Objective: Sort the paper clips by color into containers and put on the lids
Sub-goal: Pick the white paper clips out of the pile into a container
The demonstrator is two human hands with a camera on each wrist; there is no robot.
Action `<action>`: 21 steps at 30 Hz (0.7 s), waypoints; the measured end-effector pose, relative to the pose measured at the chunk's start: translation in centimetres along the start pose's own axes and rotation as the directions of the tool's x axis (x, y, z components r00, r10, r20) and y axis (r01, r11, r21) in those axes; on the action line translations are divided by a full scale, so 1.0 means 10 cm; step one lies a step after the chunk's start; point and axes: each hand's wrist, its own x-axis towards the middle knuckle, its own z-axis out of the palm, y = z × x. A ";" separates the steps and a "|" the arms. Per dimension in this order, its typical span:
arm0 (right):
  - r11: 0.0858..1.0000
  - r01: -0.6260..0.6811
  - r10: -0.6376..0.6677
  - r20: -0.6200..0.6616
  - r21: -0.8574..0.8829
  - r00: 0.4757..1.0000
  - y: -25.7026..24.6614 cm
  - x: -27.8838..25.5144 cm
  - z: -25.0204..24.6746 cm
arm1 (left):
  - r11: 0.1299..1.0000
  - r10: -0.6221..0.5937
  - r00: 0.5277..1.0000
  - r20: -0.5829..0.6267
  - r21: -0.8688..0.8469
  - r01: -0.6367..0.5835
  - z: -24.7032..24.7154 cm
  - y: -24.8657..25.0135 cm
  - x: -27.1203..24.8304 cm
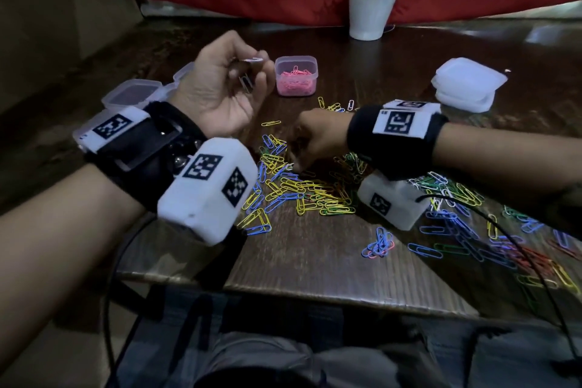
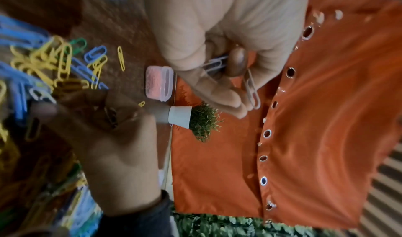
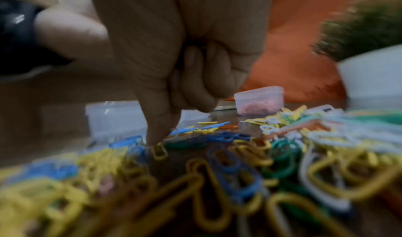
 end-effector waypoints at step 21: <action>0.591 -0.261 0.254 0.131 0.763 0.958 0.34 -0.48 -0.10 | -0.285 -0.090 0.993 -0.073 0.958 0.045 0.19 -0.48 0.30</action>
